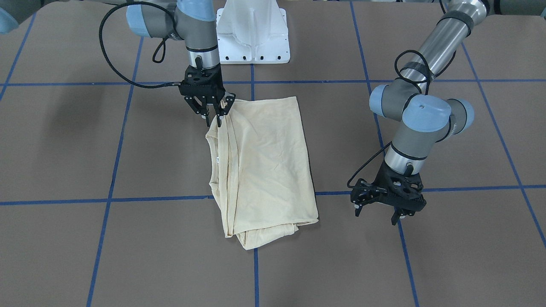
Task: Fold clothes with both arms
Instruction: 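Move the right gripper to the shirt's side edge nearest it and grasp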
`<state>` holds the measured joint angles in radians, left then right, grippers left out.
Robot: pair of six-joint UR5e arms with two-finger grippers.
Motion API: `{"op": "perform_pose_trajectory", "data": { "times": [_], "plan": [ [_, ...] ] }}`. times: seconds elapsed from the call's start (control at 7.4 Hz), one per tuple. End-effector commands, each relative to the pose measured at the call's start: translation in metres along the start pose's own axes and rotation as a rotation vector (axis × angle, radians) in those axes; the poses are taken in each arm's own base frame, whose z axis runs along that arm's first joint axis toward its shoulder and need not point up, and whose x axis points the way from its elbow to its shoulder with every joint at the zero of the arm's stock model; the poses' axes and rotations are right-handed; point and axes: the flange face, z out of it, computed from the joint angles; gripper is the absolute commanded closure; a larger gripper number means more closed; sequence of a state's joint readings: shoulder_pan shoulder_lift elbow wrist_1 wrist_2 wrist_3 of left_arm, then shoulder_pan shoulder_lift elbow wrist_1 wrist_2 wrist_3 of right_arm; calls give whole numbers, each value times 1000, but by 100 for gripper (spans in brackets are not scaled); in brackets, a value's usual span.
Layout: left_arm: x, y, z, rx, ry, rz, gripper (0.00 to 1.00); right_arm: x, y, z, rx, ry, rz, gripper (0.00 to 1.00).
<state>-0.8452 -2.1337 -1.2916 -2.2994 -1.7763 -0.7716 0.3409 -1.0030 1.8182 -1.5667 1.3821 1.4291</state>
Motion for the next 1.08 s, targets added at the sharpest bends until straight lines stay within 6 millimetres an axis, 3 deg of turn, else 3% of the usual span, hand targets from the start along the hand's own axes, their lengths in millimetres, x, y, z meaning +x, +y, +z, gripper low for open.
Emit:
{"op": "perform_pose_trajectory", "data": {
  "times": [0.0,0.14,0.41,0.54,0.68,0.81,0.95],
  "plan": [
    [0,0,0,1,1,0,0,-46,-26,26,-28,89,-65,0],
    [0,0,0,1,1,0,0,-47,-26,39,-35,114,-130,0],
    [0,0,0,0,0,0,0,-44,-21,31,-94,116,-188,4],
    [1,1,1,-1,1,1,0,-34,-9,19,-127,86,-195,15],
    [-1,1,1,-1,-1,0,0,-26,18,-6,-171,73,-248,34],
    [-1,1,1,-1,-1,0,0,-29,39,-23,-204,82,-286,46],
    [-1,1,1,-1,-1,0,0,-28,56,-21,-223,88,-307,54]
  ]
}}
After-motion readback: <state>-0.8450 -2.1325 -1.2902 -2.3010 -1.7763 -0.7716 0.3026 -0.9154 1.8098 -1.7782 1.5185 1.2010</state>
